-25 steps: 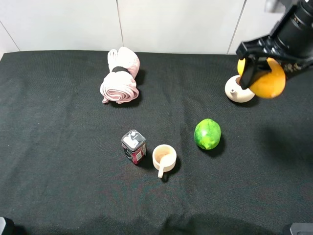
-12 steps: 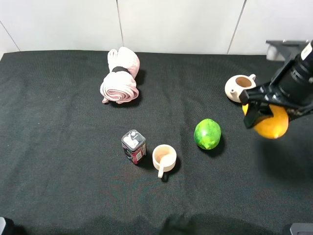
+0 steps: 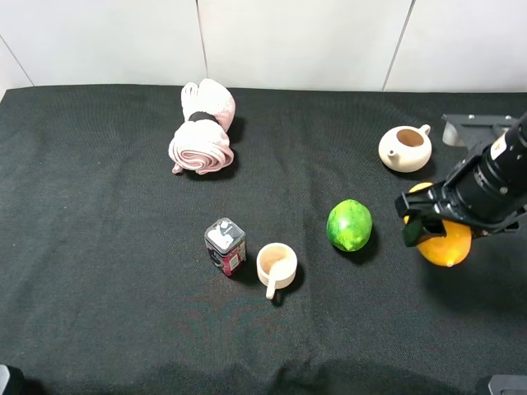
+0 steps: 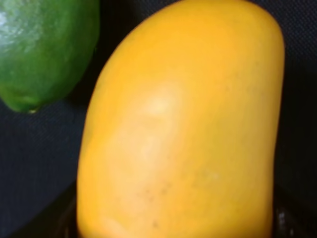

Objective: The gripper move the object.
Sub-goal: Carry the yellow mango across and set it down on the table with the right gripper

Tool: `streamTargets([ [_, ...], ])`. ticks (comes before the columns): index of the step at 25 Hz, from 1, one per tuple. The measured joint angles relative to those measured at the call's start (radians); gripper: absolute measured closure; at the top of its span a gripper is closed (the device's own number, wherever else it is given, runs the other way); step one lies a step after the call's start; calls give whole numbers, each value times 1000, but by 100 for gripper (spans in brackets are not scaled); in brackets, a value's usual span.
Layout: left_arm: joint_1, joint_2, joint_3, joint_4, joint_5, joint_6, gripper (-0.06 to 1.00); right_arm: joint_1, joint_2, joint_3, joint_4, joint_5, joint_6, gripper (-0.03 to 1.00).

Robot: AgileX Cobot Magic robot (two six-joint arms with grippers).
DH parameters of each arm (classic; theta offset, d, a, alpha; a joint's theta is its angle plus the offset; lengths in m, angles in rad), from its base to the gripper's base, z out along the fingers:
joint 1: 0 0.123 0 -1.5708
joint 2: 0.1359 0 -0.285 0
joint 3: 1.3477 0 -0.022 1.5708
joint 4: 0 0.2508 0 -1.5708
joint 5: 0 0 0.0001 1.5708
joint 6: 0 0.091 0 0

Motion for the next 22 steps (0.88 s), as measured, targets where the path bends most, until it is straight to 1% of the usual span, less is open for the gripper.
streamTargets([
  [5, 0, 0, 0, 0, 0, 0, -5, 0, 0, 65, 1, -111, 10, 51],
  [11, 0, 0, 0, 0, 0, 0, -5, 0, 37, 78, -33, -170, 33, 51],
  [22, 0, 0, 0, 0, 0, 0, -5, 0, 191, 79, -52, -293, 36, 51],
])
